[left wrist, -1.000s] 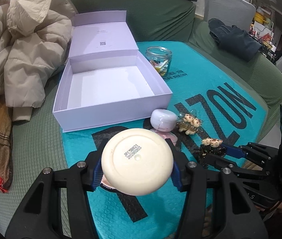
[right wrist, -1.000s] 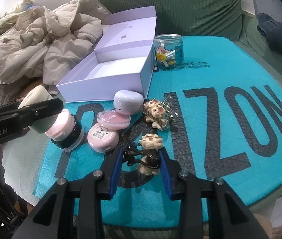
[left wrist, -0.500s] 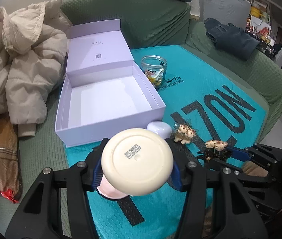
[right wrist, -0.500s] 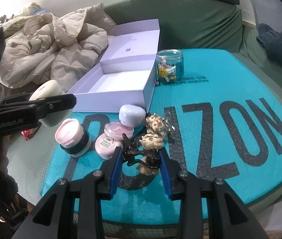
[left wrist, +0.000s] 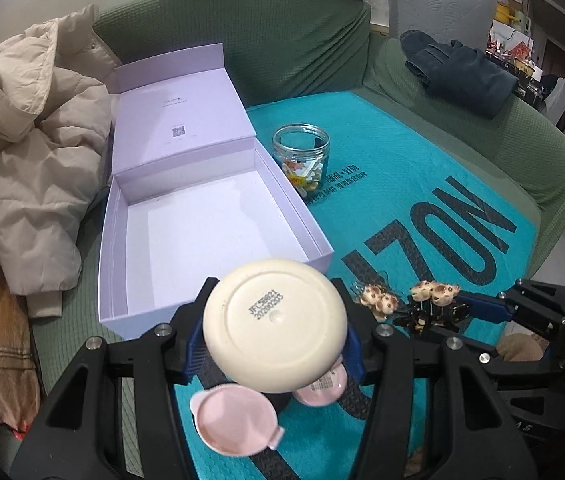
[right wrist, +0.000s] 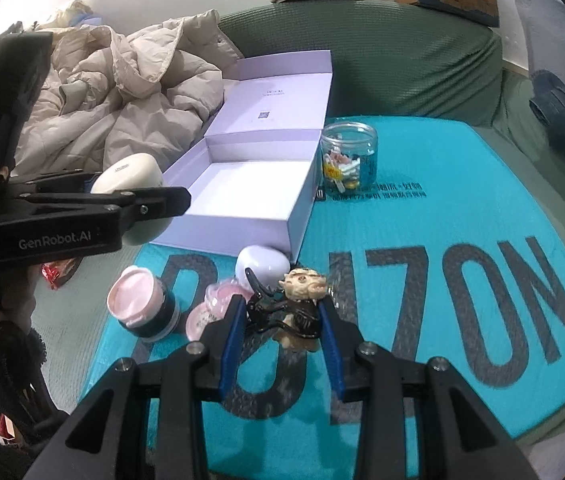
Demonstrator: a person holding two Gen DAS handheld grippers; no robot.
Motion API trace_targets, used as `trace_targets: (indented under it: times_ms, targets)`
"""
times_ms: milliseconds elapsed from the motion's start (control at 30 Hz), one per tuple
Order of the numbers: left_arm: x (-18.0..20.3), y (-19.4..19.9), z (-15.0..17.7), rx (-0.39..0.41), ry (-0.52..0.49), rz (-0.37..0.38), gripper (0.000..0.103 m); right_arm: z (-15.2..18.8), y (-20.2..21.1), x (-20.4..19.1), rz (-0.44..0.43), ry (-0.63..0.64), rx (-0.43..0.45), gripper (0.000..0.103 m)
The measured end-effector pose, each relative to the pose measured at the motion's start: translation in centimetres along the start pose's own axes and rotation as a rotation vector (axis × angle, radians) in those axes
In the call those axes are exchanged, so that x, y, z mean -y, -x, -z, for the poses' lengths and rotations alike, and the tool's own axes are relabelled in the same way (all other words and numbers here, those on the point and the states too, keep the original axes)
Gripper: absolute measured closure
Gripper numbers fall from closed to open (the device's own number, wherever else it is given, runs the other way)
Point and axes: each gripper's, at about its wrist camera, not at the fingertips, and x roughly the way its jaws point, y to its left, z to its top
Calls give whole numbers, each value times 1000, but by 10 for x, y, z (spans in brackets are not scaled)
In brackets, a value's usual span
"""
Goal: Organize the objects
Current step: 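Lift white jar with left tool while right tool carries keychain toward lavender box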
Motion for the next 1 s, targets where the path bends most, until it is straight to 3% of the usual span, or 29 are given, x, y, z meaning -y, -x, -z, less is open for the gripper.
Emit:
trace_targets:
  times_ms: [433, 1000]
  targets:
    - [-32, -21, -20, -16, 20, -15, 51, -43, -29, -12, -27, 95, -14, 67]
    - [-94, -56, -40, 2, 70, -202, 51, -103, -83, -27, -39, 190, 22, 67]
